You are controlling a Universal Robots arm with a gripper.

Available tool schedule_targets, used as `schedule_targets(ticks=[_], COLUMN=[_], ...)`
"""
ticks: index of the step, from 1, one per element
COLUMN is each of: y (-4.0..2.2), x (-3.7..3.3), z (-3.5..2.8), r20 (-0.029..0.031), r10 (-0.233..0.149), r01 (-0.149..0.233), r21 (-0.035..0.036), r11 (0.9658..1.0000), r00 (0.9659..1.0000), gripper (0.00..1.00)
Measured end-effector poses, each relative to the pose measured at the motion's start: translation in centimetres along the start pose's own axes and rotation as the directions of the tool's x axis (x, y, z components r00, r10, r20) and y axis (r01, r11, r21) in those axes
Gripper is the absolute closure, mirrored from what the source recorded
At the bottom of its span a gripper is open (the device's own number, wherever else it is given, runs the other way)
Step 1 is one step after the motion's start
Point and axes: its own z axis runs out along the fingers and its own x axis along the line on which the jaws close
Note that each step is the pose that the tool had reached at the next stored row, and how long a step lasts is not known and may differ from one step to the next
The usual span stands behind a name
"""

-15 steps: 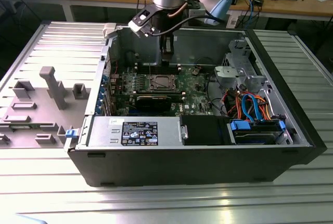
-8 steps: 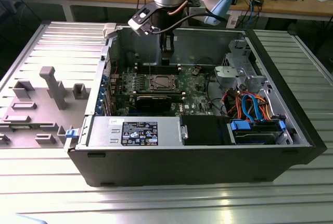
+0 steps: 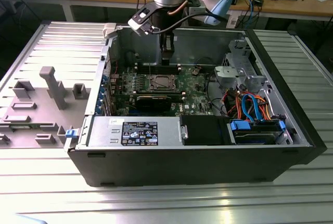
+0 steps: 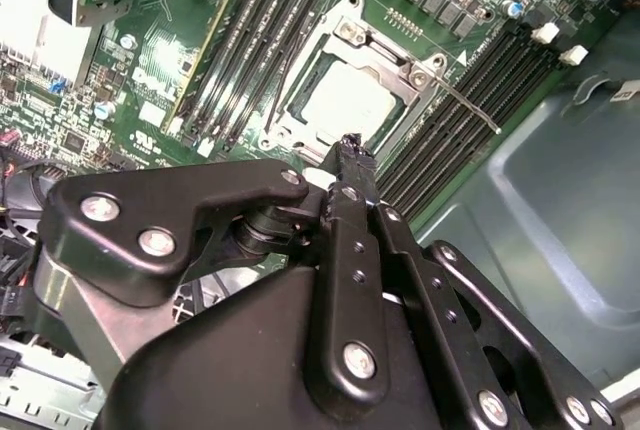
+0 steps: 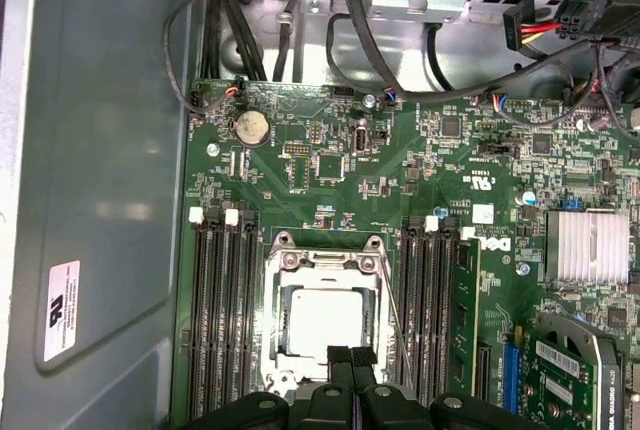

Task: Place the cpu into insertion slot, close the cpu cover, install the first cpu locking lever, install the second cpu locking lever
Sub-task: 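Install the first cpu locking lever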

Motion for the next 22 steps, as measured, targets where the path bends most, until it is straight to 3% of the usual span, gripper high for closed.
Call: schedule_targets(ticks=[3, 6, 9, 11, 13, 22], y=[0.0, 0.0, 0.0, 0.0, 0.0, 0.0], x=[0.01, 0.01, 0.01, 0.01, 0.01, 0.01], z=[0.01, 0.01, 0.0, 0.0, 0.0, 0.01], r20=[-0.0009, -0.0016, -0.0022, -0.0024, -0.0027, -0.0032], r10=[-0.039, -0.088, -0.144, -0.162, -0.19, -0.268], r01=[0.039, 0.088, 0.144, 0.162, 0.19, 0.268], r21=[-0.002, -0.0043, -0.0071, -0.008, -0.0094, -0.0134], r11=[0.9992, 0.9961, 0.9896, 0.9867, 0.9818, 0.9634], r00=[0.9992, 0.9961, 0.9896, 0.9868, 0.9818, 0.9635], gripper=[0.89, 0.89, 0.89, 0.89, 0.89, 0.89])
